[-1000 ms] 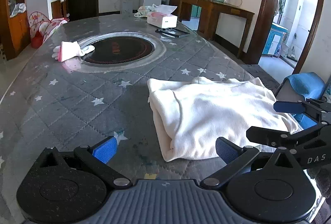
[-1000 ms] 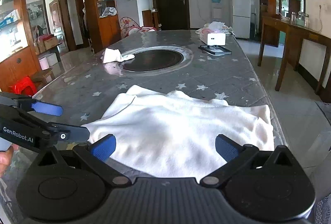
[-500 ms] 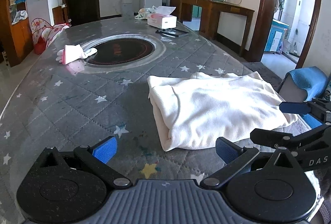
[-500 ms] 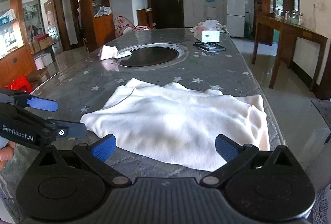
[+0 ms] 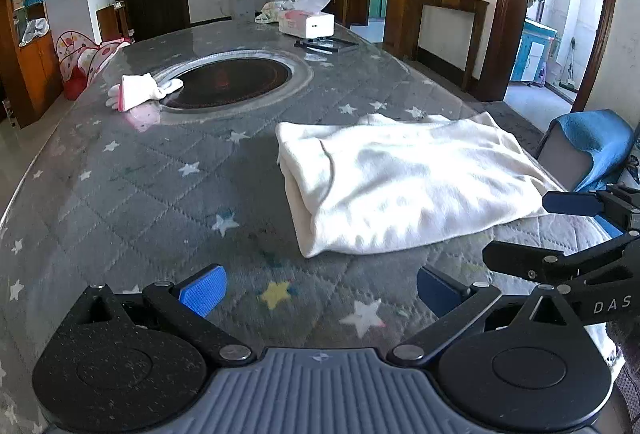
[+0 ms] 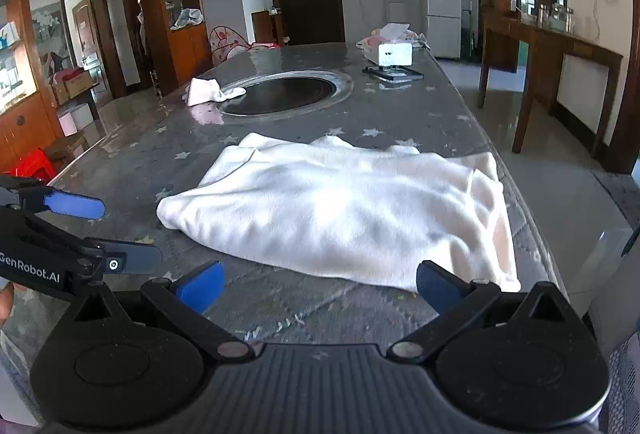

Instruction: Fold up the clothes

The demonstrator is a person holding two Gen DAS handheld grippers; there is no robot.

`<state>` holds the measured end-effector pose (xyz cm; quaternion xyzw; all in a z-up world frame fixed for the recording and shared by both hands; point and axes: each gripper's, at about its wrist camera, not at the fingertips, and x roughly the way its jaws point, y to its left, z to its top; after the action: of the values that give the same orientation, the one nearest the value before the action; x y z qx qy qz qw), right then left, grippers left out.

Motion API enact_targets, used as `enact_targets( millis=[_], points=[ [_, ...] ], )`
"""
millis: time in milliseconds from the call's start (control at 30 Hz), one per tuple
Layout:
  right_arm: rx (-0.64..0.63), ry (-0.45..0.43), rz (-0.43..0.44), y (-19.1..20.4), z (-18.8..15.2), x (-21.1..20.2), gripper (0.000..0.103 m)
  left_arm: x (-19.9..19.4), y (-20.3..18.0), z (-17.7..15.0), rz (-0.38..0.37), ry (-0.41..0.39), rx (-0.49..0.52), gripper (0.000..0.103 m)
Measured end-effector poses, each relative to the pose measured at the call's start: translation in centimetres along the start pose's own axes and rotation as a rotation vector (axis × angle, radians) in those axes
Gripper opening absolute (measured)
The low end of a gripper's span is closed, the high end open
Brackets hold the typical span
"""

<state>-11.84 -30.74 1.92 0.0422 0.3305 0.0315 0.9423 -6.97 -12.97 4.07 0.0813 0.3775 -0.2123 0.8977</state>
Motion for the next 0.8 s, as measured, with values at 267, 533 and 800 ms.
enact_targets(
  millis=[267,533,800],
  points=[
    [0.03,0.011,-0.005,0.0,-0.7,-0.5,0.103,-0.5,-0.5,-0.6,0.007,0.026,-0.011,0.103],
    [0.064,0.013,-0.043,0.4,-1.3,-1.2,0.103,-0.9,-0.7,-1.0,0.026,0.022,-0.008,0.103],
    [0.105,0.027,-0.07,0.7,-1.9,-1.5,0.103,-1.0,-0.9,-1.4,0.025,0.024,-0.01,0.103]
  ],
)
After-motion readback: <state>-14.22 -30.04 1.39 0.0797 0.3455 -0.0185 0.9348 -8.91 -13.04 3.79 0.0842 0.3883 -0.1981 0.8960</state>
